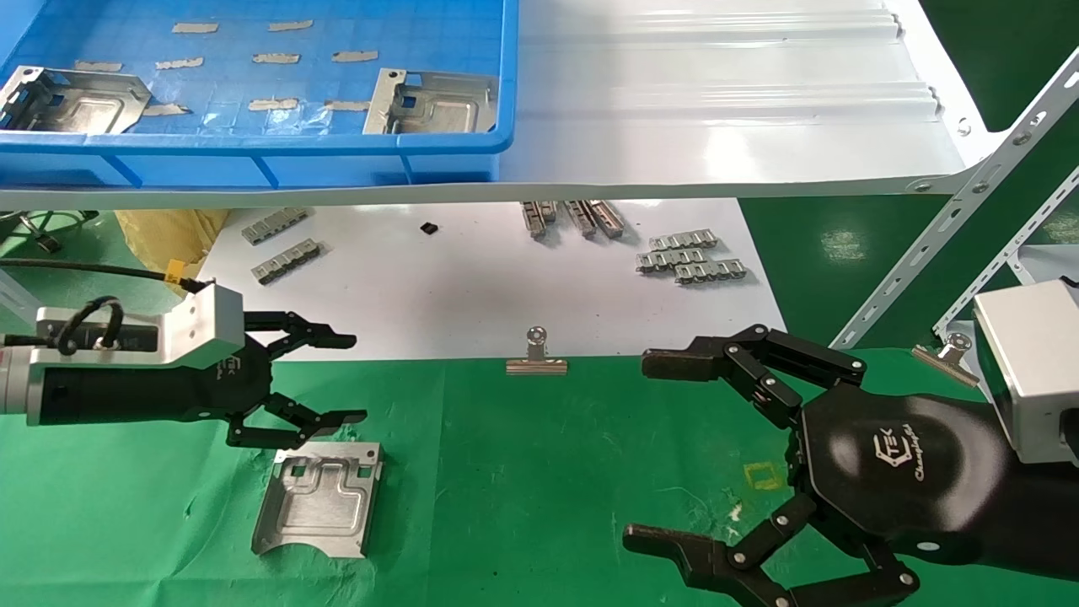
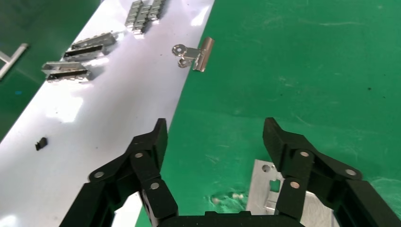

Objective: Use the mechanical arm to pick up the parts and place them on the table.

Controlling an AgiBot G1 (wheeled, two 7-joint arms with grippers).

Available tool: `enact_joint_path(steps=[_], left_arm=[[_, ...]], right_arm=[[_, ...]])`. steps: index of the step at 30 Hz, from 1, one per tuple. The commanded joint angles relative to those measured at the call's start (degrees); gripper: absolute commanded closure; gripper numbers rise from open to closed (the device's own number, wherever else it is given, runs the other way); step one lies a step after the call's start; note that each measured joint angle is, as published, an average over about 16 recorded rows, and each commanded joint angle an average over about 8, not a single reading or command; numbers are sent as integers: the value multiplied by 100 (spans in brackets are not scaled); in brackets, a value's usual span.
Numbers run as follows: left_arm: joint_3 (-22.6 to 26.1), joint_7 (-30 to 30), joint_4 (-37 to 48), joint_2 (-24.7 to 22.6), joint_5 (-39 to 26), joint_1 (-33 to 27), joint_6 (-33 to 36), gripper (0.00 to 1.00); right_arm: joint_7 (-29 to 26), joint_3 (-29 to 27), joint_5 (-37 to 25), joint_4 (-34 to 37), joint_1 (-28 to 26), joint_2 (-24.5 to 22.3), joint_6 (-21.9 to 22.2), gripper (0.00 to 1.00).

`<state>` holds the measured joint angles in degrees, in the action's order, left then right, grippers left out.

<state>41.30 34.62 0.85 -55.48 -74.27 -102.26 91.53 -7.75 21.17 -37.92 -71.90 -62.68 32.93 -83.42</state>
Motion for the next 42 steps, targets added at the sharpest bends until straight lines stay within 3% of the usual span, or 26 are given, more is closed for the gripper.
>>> enact_joint_path(steps=[1, 13, 42], left_arm=[[-28, 3, -4, 23, 39, 39, 5, 0], [-83, -171, -289, 69, 110, 144, -25, 0], [-1297, -2338, -3839, 1050, 1664, 2092, -302, 0]], right_arm=[[0, 0, 0, 0, 0, 0, 0, 0], [0, 0, 0, 1, 0, 0, 0, 0], [1, 1, 1, 1, 0, 0, 0, 0]])
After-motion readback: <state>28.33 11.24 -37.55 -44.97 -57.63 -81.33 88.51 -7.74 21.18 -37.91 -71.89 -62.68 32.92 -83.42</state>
